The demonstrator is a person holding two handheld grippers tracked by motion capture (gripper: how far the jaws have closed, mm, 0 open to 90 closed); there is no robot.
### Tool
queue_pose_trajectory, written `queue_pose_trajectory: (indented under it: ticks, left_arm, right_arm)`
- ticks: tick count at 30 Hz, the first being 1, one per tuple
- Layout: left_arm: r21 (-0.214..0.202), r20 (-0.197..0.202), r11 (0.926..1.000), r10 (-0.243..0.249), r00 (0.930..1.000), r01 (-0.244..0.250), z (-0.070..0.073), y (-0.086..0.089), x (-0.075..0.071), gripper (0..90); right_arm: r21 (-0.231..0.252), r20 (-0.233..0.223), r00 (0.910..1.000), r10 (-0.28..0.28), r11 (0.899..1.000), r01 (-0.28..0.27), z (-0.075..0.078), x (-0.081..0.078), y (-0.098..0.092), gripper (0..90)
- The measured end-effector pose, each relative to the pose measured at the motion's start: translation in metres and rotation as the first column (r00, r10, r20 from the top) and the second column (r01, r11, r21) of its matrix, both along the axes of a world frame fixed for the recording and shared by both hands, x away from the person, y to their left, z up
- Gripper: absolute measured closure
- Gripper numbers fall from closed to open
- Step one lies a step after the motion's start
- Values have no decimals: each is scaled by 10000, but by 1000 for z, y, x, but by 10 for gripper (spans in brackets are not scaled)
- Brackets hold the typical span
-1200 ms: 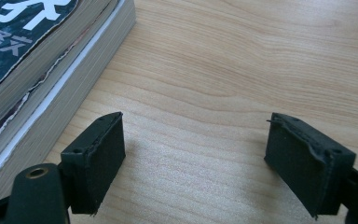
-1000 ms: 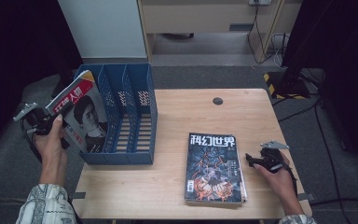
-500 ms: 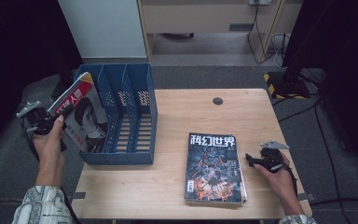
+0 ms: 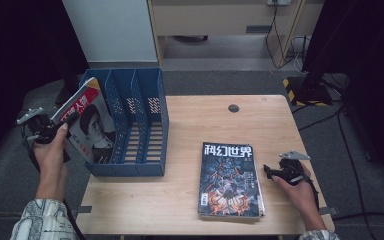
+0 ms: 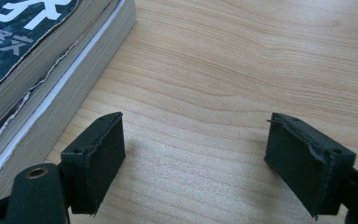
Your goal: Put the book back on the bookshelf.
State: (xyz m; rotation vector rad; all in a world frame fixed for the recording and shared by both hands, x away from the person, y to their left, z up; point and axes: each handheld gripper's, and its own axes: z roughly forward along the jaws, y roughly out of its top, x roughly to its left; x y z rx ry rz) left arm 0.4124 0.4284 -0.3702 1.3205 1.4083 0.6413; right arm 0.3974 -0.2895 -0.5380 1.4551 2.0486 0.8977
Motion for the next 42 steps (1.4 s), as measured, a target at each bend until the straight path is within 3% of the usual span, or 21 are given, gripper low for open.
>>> queue_pose_trajectory:
  ticks: [7, 14, 22, 34, 38, 40, 42]
  left_arm:
    - [258, 11, 9997, -30, 10000, 29, 12, 0, -1, 787]
    - [621, -234, 9980, -79, 9997, 93, 23, -2, 2, 752]
    - [886, -916, 9959, -125, 9957, 206, 32, -3, 12, 684]
    - [1176, -1169, 9930, 71, 9931, 67, 39, -10, 23, 645]
    - [1097, -1385, 9939, 67, 9903, 86, 37, -10, 26, 704]
    - [892, -1389, 9958, -93, 9903, 219, 37, -9, 27, 797]
    - [1127, -1399, 9935, 9, 9902, 150, 37, -10, 27, 836]
  right_arm:
    - [0, 1, 10000, 4, 10000, -4, 0, 0, 0, 198]
    - [17, -25, 10000, 17, 10000, -17, 0, 0, 0, 197]
    - [21, -23, 10000, 14, 10000, -14, 0, 0, 0, 197]
    - [30, -29, 10000, 25, 10000, -25, 0, 0, 0, 196]
    - [32, -31, 10000, 44, 10000, -44, 0, 0, 0, 196]
    - [30, -31, 10000, 52, 10000, -52, 0, 0, 0, 196]
    - [30, -32, 10000, 54, 10000, -54, 0, 0, 0, 196]
